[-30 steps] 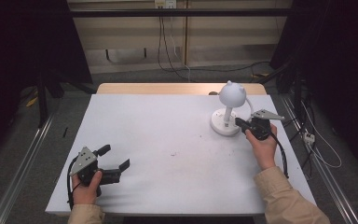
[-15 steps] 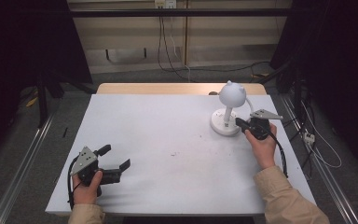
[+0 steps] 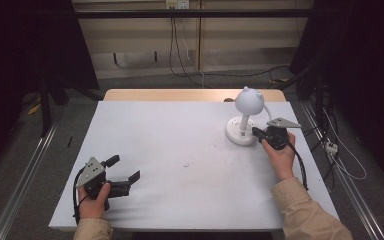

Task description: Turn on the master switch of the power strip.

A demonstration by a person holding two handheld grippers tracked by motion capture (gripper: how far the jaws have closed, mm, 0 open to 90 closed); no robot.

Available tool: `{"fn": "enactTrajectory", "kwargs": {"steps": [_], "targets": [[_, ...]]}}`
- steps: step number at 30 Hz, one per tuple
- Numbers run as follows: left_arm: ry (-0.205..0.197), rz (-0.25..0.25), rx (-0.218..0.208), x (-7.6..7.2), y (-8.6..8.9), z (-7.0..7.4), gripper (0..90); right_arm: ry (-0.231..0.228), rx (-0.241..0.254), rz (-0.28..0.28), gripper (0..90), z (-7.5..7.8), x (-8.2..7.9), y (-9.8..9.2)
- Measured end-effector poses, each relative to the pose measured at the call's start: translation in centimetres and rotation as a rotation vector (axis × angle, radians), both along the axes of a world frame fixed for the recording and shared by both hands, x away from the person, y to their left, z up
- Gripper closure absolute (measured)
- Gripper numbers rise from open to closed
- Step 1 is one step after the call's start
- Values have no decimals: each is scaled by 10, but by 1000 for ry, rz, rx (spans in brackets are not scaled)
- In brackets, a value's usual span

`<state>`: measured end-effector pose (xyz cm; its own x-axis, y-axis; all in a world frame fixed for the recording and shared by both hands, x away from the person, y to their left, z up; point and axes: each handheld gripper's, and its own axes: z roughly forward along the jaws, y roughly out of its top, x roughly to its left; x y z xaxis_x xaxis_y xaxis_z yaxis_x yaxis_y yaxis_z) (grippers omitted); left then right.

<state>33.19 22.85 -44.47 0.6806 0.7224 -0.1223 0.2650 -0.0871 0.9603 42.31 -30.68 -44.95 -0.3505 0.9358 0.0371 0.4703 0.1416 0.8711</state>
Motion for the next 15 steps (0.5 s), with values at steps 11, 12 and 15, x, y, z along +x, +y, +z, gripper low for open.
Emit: {"fn": "enactTrajectory", "kwargs": {"steps": [11,12,15], "targets": [[0,0,-2,0,0,0,28,4,-5,-5,900,-2,1,0],[2,0,-2,0,0,0,28,4,-5,-4,900,-2,1,0],[0,-2,3,0,0,0,28,4,-8,-2,900,-2,1,0]]}}
